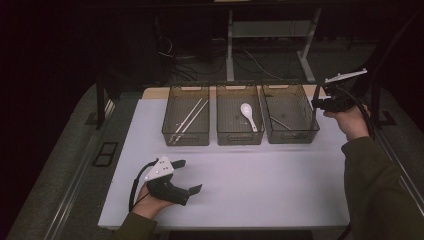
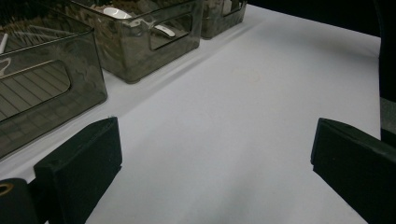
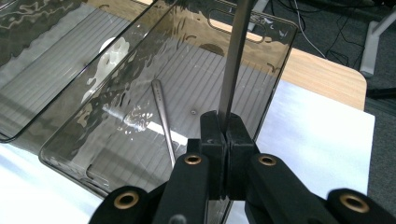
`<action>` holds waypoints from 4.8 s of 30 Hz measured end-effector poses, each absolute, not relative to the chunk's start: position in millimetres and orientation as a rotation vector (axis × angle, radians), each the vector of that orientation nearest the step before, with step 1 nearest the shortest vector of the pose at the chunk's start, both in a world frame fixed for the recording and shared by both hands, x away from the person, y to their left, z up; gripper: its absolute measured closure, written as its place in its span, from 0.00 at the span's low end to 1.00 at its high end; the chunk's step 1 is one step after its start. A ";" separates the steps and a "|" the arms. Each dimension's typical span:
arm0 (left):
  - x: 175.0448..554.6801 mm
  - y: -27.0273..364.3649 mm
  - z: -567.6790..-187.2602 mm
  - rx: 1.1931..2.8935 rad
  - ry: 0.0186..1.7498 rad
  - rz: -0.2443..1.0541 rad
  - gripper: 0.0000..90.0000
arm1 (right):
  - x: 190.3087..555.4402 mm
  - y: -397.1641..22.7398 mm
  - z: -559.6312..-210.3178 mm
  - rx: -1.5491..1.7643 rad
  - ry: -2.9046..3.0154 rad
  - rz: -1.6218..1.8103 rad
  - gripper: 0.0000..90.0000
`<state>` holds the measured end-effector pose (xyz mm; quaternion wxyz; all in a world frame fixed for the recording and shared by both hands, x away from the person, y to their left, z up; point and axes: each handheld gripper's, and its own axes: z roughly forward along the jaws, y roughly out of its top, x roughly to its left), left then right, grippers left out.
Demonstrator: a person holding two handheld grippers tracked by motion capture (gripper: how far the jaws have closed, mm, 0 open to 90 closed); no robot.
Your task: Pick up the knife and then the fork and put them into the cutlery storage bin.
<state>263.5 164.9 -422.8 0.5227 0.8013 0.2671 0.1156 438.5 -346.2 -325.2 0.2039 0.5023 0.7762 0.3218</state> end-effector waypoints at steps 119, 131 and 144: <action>266.2 161.6 -427.4 1.970 0.618 0.260 0.01 | 313.0 -292.7 -398.7 1.066 2.241 1.363 0.22; 265.9 161.6 -427.2 1.974 0.618 0.264 0.01 | 291.2 -293.1 -413.6 1.057 2.267 1.381 0.22; 265.3 161.3 -427.4 1.970 0.622 0.263 0.01 | 272.5 -294.3 -420.2 1.036 2.276 1.402 0.22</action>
